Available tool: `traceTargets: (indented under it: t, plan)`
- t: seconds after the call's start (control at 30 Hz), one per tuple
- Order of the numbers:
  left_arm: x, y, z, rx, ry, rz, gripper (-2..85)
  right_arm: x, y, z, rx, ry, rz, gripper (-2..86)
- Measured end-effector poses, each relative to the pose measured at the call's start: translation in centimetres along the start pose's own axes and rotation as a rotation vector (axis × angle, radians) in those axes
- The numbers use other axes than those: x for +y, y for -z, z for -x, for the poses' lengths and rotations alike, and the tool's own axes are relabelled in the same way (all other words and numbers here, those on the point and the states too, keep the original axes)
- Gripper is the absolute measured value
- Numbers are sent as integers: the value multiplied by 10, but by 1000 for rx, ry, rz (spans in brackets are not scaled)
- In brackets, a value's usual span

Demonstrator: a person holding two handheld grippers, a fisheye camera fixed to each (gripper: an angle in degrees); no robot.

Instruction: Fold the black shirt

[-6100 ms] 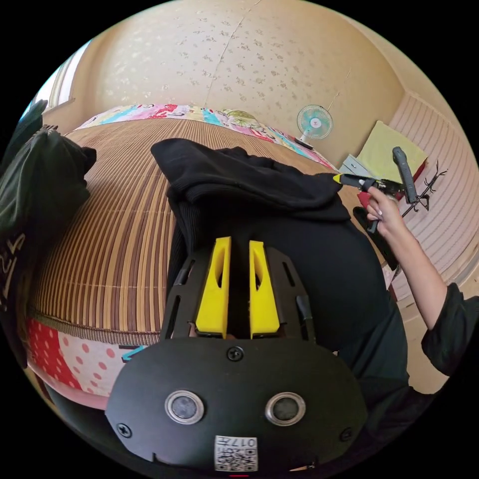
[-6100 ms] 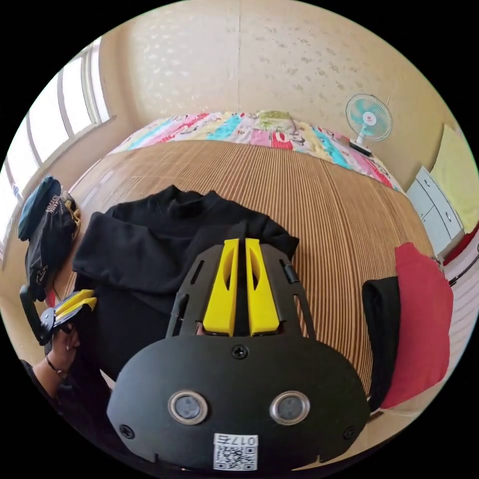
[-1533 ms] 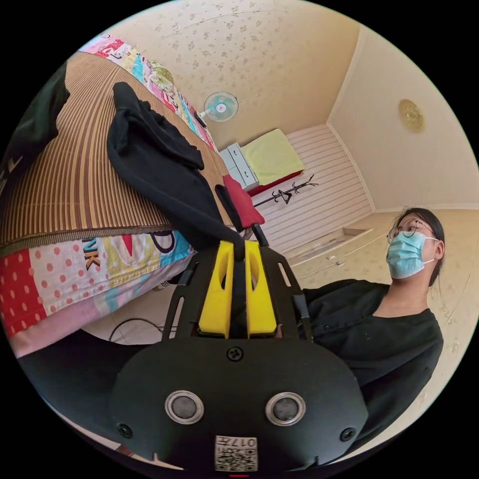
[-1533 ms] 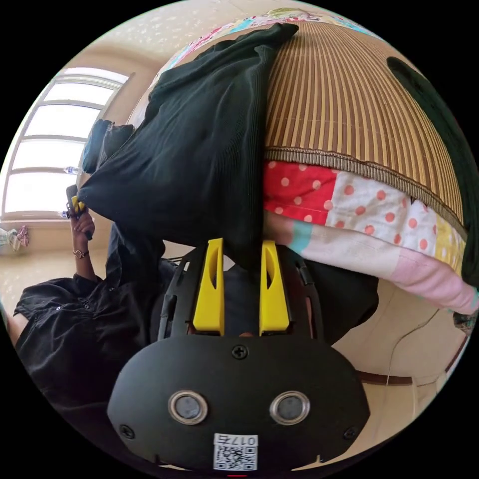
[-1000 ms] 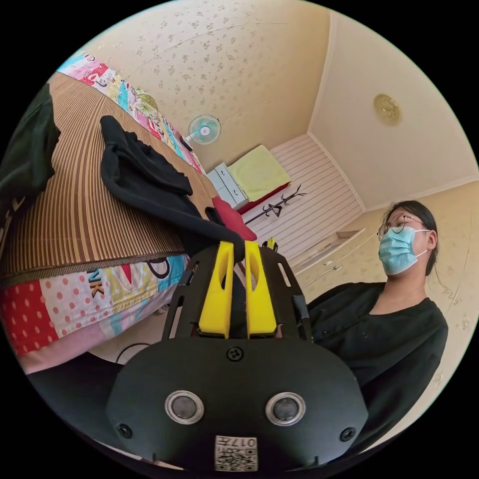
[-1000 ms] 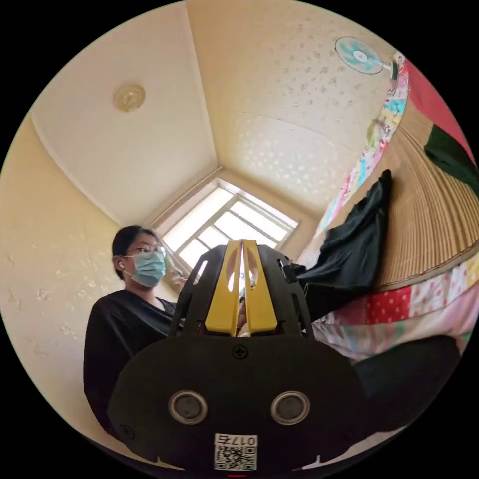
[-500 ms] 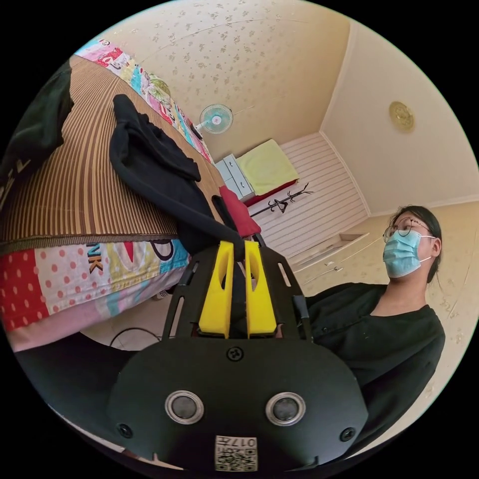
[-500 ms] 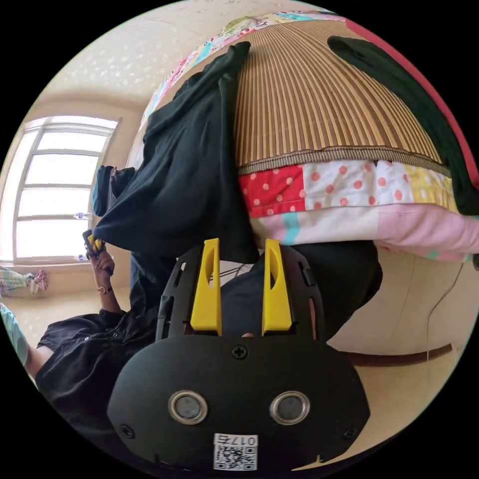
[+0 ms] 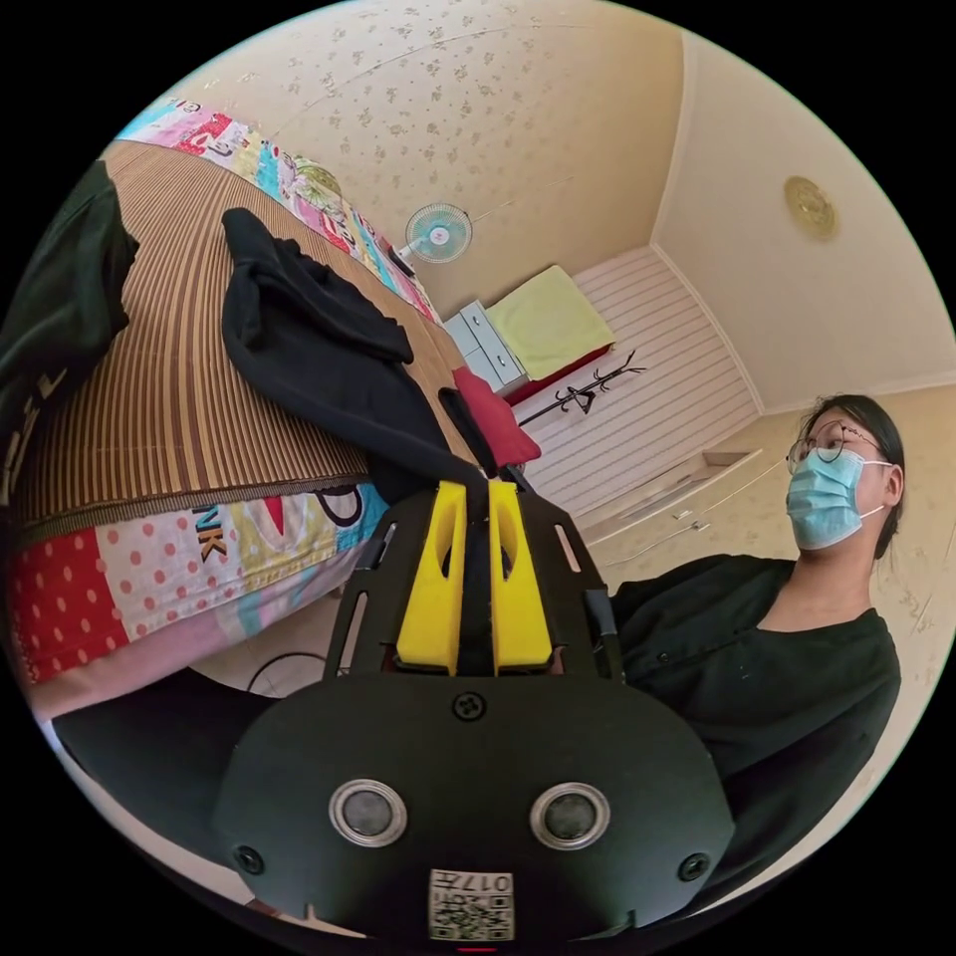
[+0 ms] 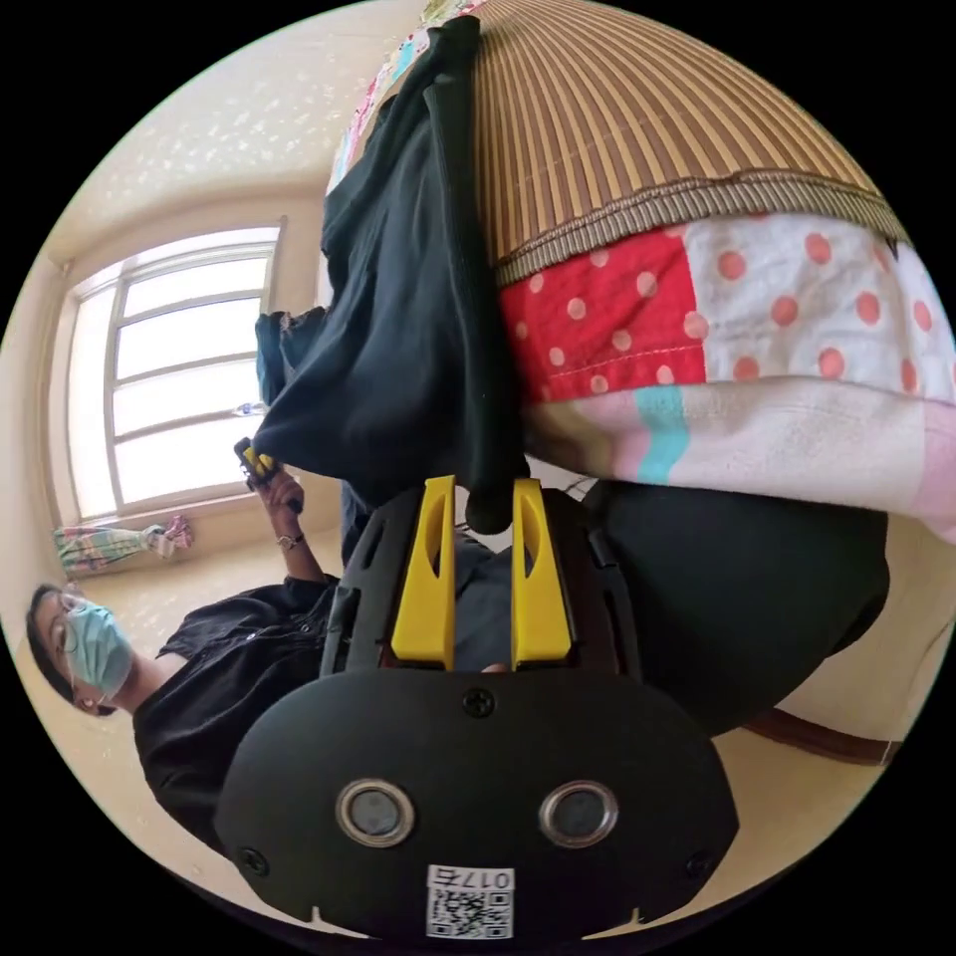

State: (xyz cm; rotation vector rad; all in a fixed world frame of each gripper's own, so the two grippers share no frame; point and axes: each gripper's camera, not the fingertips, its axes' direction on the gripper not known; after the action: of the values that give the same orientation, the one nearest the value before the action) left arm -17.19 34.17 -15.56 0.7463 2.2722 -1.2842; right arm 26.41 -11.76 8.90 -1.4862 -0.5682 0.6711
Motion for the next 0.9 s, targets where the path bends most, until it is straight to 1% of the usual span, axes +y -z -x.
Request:
traceTargets:
  t: [0.1, 0.23, 0.33, 0.4, 0.5, 0.57, 0.67, 0.7, 0.8, 0.9]
  plan:
    - [-1, 4, -9, -11, -14, -3, 44, 31, 31, -12, -210, 35, -84, 43]
    - [-2, 11, -16, 12, -33, -19, 44, 65, 67, -8, -331, 102, -184, 33]
    - [-8, 17, -19, 70, -51, -23, 43, 94, 105, 10, -476, 257, -326, 30]
    - [-12, 32, -34, 106, -107, -52, 43, 113, 132, 25, -562, 371, -416, 28]
    - [-10, 58, -58, 145, -209, -112, 43, 134, 154, 41, -644, 432, -530, 28]
    - [-5, 72, -67, 183, -263, -143, 43, 150, 157, 51, -715, 462, -612, 28]
    - [11, 94, -73, 282, -332, -203, 43, 175, 152, 74, -838, 598, -656, 26]
    - [19, 104, -78, 316, -367, -213, 43, 186, 149, 83, -867, 652, -680, 26]
    - [43, 128, -91, 337, -429, -229, 43, 212, 141, 101, -903, 759, -720, 24]
    - [58, 143, -94, 300, -412, -246, 43, 226, 131, 118, -853, 840, -709, 24]
